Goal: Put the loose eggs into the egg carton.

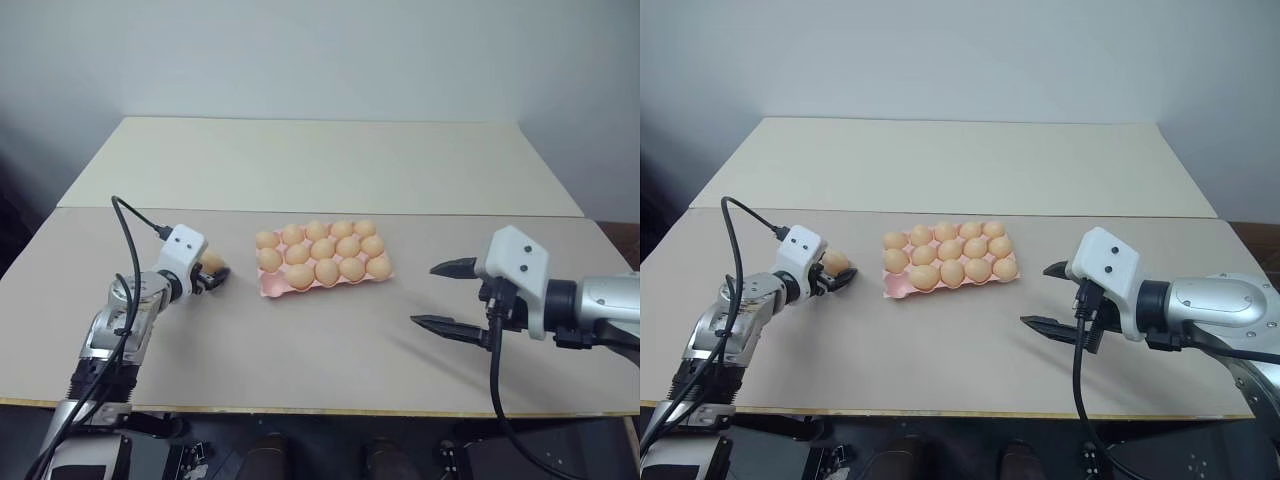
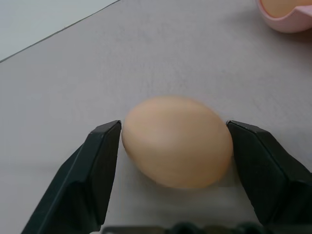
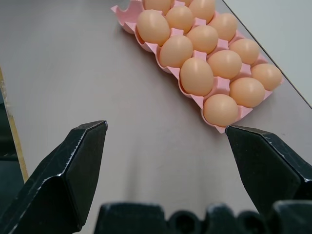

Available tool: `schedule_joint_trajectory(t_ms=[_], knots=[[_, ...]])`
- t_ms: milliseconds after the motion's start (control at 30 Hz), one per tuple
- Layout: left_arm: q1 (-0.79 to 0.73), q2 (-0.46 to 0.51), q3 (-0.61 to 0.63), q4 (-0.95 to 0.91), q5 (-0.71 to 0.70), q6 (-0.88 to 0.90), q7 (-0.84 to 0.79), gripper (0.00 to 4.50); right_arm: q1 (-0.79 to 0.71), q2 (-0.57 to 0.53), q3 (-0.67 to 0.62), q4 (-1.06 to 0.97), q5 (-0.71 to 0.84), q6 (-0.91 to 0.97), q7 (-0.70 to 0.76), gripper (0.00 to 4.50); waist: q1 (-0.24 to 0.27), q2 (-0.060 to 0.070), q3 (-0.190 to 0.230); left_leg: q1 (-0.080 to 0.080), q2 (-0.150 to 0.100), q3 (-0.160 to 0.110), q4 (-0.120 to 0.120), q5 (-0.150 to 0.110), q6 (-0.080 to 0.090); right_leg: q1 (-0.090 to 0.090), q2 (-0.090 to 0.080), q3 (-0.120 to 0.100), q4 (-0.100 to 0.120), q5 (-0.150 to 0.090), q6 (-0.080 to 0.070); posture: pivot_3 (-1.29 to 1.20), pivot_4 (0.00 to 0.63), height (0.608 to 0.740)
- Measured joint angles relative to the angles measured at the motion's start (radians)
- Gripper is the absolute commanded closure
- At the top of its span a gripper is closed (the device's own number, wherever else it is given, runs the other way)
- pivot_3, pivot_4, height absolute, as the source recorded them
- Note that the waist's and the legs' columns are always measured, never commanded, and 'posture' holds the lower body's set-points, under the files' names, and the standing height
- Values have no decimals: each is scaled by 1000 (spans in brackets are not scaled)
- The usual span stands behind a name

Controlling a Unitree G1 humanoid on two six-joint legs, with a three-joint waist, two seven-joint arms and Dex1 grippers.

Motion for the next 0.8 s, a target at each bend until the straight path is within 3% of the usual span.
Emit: schedule_joint_trajectory(t_ms=[100, 400, 600, 800], knots=[[-5, -4, 1, 13, 0, -10, 2, 2106, 0, 0, 0, 0, 0, 0, -3, 0, 0, 0, 0, 0, 0, 0, 0, 0, 0, 0, 0, 0, 0, 0, 0, 0, 150, 740], [-2, -7, 11, 9, -9, -52, -22, 2115, 7, 0, 0, 0, -1, 0, -5, 0, 0, 0, 0, 0, 0, 0, 0, 0, 0, 0, 0, 0, 0, 0, 0, 0, 150, 740], [60, -25, 52, -121, -155, -244, -240, 2115, 12, 2, 0, -2, -1, 0, -29, 0, 0, 0, 0, 0, 1, 0, 0, 0, 0, 0, -1, 0, 0, 0, 0, 0, 150, 740], [50, -25, -3, -86, -156, -373, -372, 2115, 23, 19, -1, -23, 0, 0, -66, 0, 0, 0, 0, 1, 0, 0, 0, 0, 0, 1, 0, 0, 0, 0, 0, 0, 150, 740]])
